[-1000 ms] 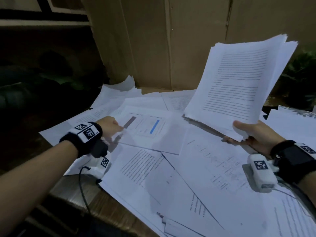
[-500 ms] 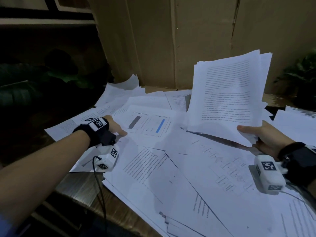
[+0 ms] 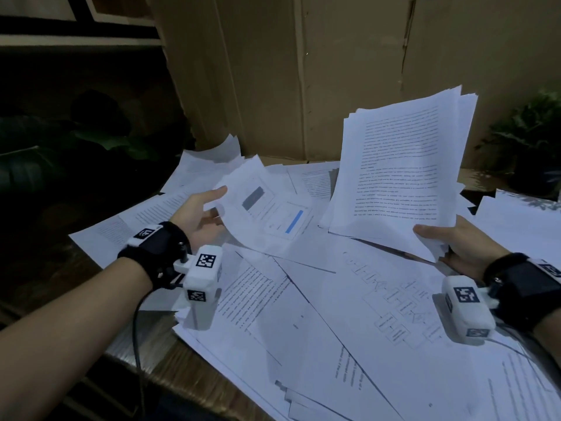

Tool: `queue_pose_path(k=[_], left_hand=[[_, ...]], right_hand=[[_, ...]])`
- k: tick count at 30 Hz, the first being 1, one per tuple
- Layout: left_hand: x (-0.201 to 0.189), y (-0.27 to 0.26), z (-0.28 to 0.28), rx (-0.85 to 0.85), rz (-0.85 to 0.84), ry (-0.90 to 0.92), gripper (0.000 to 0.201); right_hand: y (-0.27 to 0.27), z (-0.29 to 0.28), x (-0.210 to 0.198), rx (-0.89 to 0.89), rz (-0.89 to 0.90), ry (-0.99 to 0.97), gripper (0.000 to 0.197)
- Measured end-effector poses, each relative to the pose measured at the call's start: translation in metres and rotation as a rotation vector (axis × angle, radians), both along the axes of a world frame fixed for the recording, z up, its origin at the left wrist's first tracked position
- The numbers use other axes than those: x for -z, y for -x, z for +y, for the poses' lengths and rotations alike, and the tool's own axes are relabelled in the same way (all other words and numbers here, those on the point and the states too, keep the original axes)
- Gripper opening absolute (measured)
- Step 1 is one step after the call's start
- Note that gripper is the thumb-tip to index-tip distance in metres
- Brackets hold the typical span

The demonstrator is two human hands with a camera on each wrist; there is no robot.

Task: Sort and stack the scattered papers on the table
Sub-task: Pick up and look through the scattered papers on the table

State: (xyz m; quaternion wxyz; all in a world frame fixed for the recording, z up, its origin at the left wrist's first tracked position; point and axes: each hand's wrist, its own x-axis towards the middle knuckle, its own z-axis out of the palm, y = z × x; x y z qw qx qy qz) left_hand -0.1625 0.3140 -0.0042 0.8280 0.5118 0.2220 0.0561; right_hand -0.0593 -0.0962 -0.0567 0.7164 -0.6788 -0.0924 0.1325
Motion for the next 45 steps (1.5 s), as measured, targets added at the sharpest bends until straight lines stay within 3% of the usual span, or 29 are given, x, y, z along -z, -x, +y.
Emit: queue_pose_path(k=[3,6,9,10,13,14,16,19,24,31,36,41,45], left_hand=[[0.007,-0.003,-0.012,-0.027,-0.023,-0.074,0.012],[0.015,-0.005,-0.03,0.176,0.106,-0.259,0.022],[0.016,-0.014,-0.037,0.155,0.111,-0.465,0.023],[0.013,-0.019,-0.036,0.113,0.093,-0.494,0.027],[-0.011,-0.026,-0.037,-0.051,-0.079,-0.564,0.028],[-0.022,-0.027,-0.036,-0.115,-0.16,-0.612,0.029],[-0.046,-0.028,-0.035,-0.205,-0.305,-0.729,0.029],[-0.08,-0.026,-0.041,-0.173,-0.454,-0.879,0.026],[-0.12,-0.027,-0.08,0.038,-0.542,-0.809,0.029],[-0.127,-0.039,-0.083,-0.14,-0.48,-0.652,0.023],[-0.121,-0.04,-0.065,-0.184,-0.464,-0.53,0.037],[-0.113,-0.043,-0.07,-0.122,-0.472,-0.526,0.03],[-0.068,-0.071,-0.095,-0.064,-0.275,-0.639,0.021]], right_hand=[[0.0,0.001,0.001,0.006,-0.005,-0.02,0.058],[0.002,0.0,-0.001,-0.002,-0.016,-0.027,0.077],[0.004,-0.002,-0.002,-0.061,-0.042,-0.028,0.098],[0.004,-0.002,-0.002,-0.064,-0.043,-0.022,0.095],[0.003,0.0,-0.003,-0.046,-0.014,-0.031,0.045],[0.002,0.001,-0.002,-0.036,-0.009,-0.028,0.039],[0.0,-0.001,0.0,-0.032,0.004,-0.003,0.041],[0.0,-0.001,-0.001,-0.031,0.01,0.016,0.043],[0.003,0.0,-0.003,-0.03,0.022,-0.02,0.04],[-0.002,-0.003,0.0,-0.016,0.048,-0.044,0.041],[-0.004,-0.004,0.0,-0.023,0.055,-0.046,0.04],[0.0,-0.003,-0.004,-0.019,0.069,-0.039,0.037],[0.01,0.0,-0.011,-0.096,0.102,-0.077,0.037]])
